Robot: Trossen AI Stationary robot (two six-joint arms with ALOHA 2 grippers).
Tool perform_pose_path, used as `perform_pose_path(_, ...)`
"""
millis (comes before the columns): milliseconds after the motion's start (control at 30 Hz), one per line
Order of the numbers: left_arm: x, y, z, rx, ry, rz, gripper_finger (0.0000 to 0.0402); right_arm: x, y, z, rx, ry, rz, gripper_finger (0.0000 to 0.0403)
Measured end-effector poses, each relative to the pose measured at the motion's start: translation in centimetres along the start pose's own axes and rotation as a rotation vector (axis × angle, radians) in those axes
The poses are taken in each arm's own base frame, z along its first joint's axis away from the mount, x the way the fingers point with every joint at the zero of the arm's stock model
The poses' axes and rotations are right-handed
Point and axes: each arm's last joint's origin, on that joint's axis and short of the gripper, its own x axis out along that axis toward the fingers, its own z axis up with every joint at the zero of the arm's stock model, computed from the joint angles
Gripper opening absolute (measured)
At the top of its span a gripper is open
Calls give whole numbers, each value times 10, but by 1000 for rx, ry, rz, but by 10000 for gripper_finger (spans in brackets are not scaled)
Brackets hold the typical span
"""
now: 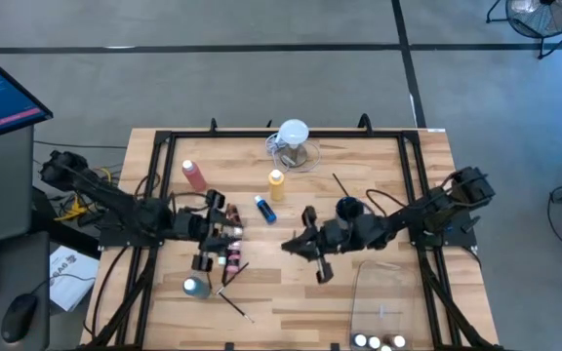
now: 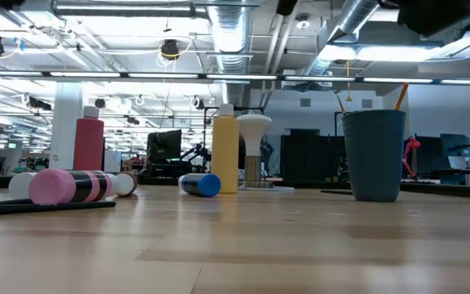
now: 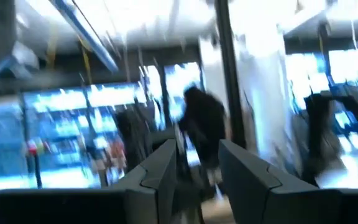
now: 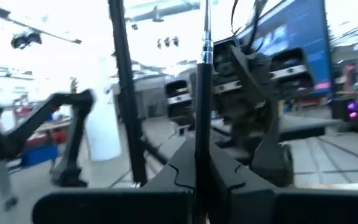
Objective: Pick & Place Paint Supplies
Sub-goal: Put the black silver paintbrush into the blue cup
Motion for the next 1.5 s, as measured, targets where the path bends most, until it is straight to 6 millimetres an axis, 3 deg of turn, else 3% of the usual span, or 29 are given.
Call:
perform_pose_path(67,10,3,-8,4,-36,35,112,1,-6,1,-4,5,-25,1)
perform_pose_path(200,27,9,-34,11,53,69,122,8,-14,-4,19,119,-43,1)
perform_pose_path(333,40,17,-41,-90,77,101,163,8,-13,-14,5,182,-46,1)
perform_pose_path(633,41,24,-48,-131,125,41,222,8,-19,-14,-4,202,-62,1)
perform_pose_path(1000,42,26,-52,-147,128,47,214,8,-24,-14,-9,211,-84,1)
perform_pose_path(1300,65,26,-76,-138,175,61,214,8,-30,-17,-18,250,-109,1)
perform_pose_path(1500,65,26,-73,-126,177,58,202,7,-30,-19,-24,264,-108,1)
